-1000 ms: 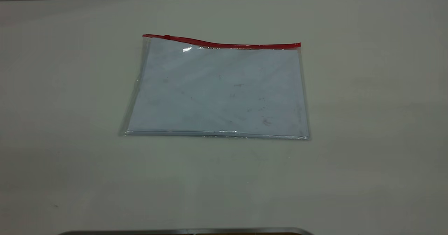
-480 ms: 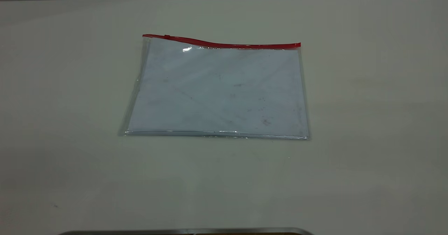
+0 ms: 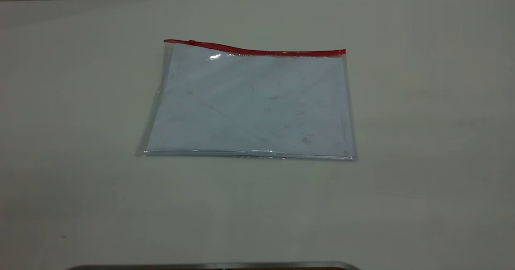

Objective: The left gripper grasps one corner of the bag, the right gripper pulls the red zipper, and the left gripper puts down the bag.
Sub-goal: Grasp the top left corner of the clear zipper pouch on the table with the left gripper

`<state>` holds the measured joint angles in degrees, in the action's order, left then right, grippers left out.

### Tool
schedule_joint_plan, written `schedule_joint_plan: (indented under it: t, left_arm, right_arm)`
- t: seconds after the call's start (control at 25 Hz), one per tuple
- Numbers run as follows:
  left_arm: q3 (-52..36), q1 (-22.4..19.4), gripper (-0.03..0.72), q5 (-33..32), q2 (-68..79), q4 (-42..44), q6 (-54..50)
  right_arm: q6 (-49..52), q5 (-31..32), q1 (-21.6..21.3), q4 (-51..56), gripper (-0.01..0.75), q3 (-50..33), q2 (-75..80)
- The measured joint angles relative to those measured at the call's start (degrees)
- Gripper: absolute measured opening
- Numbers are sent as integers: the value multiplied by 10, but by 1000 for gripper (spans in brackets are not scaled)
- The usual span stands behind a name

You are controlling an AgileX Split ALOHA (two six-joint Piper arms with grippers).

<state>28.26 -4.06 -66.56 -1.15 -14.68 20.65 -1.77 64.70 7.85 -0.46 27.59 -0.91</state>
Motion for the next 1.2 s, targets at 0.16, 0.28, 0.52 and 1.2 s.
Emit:
schedule_joint_plan:
  t: [0.16, 0.28, 0.52, 1.2]
  left_arm:
    - [0, 0, 464, 0, 0, 0, 1]
    - [0, 0, 464, 0, 0, 0, -1]
    - [9, 0, 450, 35, 10, 0, -48]
    - [53, 0, 510, 341, 460, -146, 84]
  right_arm:
    - [0, 0, 0, 1, 436, 0, 0]
    - [0, 0, 0, 5, 436, 0, 0]
    - [0, -19, 0, 39, 436, 3, 0]
    - [-147, -433, 0, 194, 497, 18, 423]
